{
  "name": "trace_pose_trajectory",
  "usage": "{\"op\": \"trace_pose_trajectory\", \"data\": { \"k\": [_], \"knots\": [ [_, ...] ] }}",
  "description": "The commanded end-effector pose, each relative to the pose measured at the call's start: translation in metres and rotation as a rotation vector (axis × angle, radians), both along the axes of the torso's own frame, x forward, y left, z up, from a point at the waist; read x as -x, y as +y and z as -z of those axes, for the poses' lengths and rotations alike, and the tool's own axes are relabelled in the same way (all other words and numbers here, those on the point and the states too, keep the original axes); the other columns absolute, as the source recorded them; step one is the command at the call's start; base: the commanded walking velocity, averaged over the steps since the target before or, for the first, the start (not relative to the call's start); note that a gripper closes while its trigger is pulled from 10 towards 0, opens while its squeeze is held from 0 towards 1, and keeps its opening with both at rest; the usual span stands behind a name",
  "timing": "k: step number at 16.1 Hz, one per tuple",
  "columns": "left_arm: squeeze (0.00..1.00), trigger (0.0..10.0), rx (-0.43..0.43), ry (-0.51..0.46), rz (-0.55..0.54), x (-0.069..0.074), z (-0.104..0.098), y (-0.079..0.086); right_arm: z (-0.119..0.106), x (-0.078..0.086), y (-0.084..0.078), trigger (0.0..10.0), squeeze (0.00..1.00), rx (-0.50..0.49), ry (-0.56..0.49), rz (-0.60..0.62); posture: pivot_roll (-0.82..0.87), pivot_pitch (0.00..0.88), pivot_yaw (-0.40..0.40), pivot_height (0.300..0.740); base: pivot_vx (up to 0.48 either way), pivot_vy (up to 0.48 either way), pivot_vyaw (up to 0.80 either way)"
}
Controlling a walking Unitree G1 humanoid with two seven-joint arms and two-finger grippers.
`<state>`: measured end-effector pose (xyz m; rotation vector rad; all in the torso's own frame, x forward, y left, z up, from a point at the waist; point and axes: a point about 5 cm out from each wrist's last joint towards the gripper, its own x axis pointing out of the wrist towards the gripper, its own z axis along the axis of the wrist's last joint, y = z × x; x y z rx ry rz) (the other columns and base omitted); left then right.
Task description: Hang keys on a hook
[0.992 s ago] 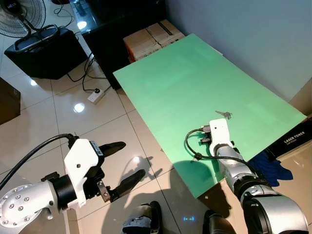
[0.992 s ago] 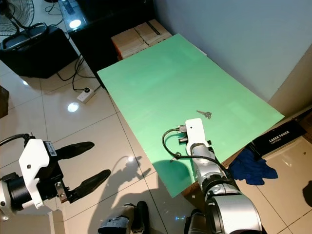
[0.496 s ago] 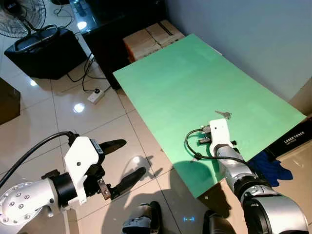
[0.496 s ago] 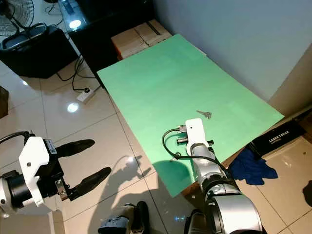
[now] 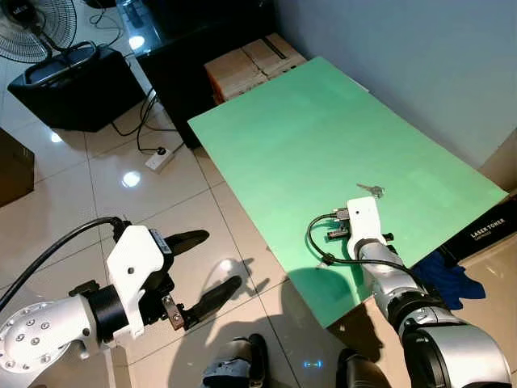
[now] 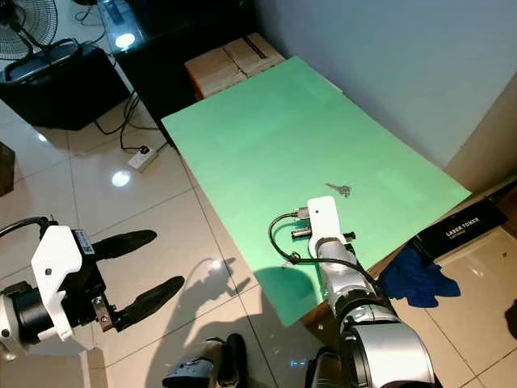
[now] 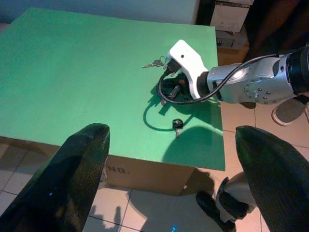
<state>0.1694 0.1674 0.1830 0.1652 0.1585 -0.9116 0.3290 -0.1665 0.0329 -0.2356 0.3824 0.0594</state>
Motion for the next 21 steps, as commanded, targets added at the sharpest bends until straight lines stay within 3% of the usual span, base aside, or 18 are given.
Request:
{"op": "trace_pose_trajectory", "data": {
  "k": [1, 4, 5, 8, 11, 13, 14, 15, 17, 18, 21],
  "knots": [
    [0.00, 10.0, -0.005, 0.011, 0.004, 0.001, 0.003, -0.001, 0.010, 0.008, 0.000, 0.0, 0.00, -0.013, 0.039, 0.012, 0.27, 0.202, 0.178, 0.740, 0.000, 0.000, 0.00],
    [0.00, 10.0, 0.019, -0.003, -0.009, -0.004, 0.009, -0.006, 0.003, 0.005, -0.007, 0.0, 0.00, -0.055, -0.023, 0.067, 0.23, 0.164, 0.142, 0.740, 0.000, 0.000, 0.00],
    [0.00, 10.0, 0.027, -0.025, -0.033, -0.011, 0.013, -0.005, -0.005, 0.001, -0.013, 0.0, 0.00, -0.112, -0.086, 0.110, 0.19, 0.133, 0.110, 0.740, 0.000, 0.000, 0.00],
    [0.00, 10.0, 0.045, -0.069, -0.126, -0.026, 0.016, 0.005, -0.017, -0.001, -0.015, 0.0, 0.00, -0.154, -0.181, 0.091, 0.14, 0.087, 0.078, 0.740, 0.000, 0.000, 0.00],
    [0.00, 10.0, 0.025, -0.123, -0.269, -0.048, 0.021, 0.018, -0.034, -0.001, -0.007, 0.0, 0.00, -0.163, -0.300, 0.029, 0.09, 0.045, 0.052, 0.740, 0.000, 0.000, 0.00],
    [0.00, 10.0, 0.002, -0.192, -0.455, -0.068, 0.019, 0.036, -0.055, 0.013, 0.008, 0.0, 0.00, -0.180, -0.391, -0.063, 0.07, 0.009, 0.042, 0.740, 0.000, 0.000, 0.00],
    [0.00, 10.0, -0.003, -0.216, -0.494, -0.073, 0.016, 0.040, -0.063, 0.018, 0.013, 0.4, 0.00, -0.192, -0.414, -0.082, 0.06, 0.006, 0.047, 0.740, 0.000, 0.000, 0.00],
    [0.00, 10.0, 0.001, -0.253, -0.543, -0.080, 0.010, 0.044, -0.078, 0.025, 0.021, 10.0, 0.00, -0.201, -0.445, -0.119, 0.05, 0.002, 0.047, 0.740, 0.000, 0.000, 0.00],
    [0.00, 10.0, 0.042, -0.312, -0.561, -0.086, 0.000, 0.042, -0.102, 0.033, 0.035, 10.0, 0.00, -0.238, -0.492, -0.171, 0.03, 0.000, 0.058, 0.740, 0.000, 0.000, 0.00],
    [0.00, 10.0, 0.082, -0.333, -0.555, -0.087, -0.003, 0.037, -0.116, 0.038, 0.043, 10.0, 0.00, -0.197, -0.539, -0.223, 0.01, 0.000, 0.062, 0.740, 0.000, 0.000, 0.00],
    [0.00, 10.0, 0.149, -0.371, -0.528, -0.089, -0.006, 0.018, -0.130, 0.047, 0.048, 10.0, 0.00, -0.183, -0.553, -0.239, -0.02, 0.000, 0.065, 0.740, 0.000, 0.000, 0.53]
  ]
}}
